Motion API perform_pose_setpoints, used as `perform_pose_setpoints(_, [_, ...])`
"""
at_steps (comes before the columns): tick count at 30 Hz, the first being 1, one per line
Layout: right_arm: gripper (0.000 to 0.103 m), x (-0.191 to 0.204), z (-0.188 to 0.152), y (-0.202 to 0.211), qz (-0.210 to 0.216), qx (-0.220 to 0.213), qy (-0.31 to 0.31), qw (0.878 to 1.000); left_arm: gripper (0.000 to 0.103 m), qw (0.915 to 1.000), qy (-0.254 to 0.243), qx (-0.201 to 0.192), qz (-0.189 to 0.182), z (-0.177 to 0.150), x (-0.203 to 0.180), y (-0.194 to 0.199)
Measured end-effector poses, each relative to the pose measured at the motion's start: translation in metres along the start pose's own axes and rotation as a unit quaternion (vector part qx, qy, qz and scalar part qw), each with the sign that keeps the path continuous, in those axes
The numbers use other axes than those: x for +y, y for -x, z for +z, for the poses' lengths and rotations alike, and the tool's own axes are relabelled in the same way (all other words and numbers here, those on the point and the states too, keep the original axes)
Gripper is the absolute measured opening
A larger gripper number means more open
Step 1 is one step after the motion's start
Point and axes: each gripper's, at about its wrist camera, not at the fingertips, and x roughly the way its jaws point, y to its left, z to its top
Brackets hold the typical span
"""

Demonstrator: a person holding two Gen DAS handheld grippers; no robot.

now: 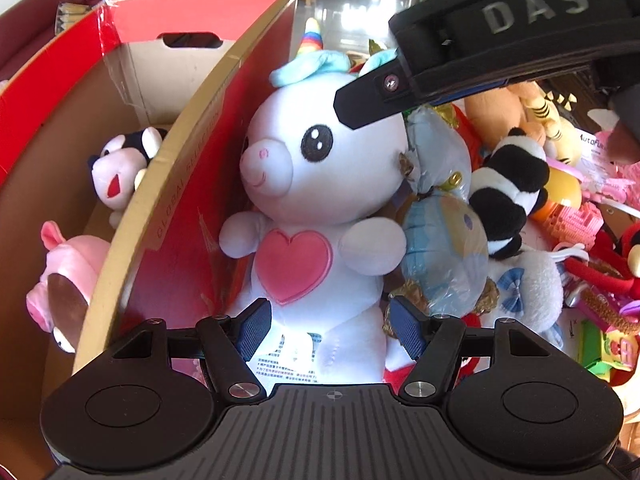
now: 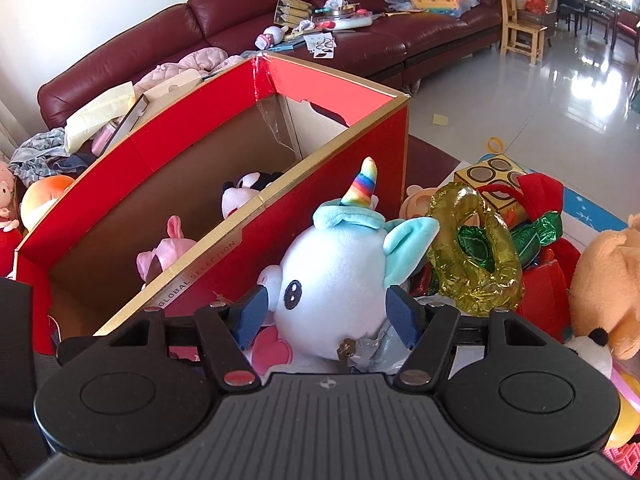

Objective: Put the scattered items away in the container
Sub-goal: 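Move both grippers back toward the white unicorn plush in the pile, then close the left gripper on the unicorn's foot while the right gripper grips its arm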

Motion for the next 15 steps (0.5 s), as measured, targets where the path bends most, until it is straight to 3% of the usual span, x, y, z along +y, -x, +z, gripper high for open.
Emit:
perform_pose_setpoints(8, [0.063, 0.016, -0.015, -0.014, 0.036, 0.038, 0.003, 0.999, 0.078, 0.9999, -0.001, 0.015, -0.005, -0.012, 0.006, -0.01])
perform_pose_setpoints(15, [0.063, 0.01, -0.035, -0.042, 0.016, 0.076, -0.017, 0.997, 0.078, 0.9994, 0.006, 0.027, -0.022, -0.022, 0.014, -0.016])
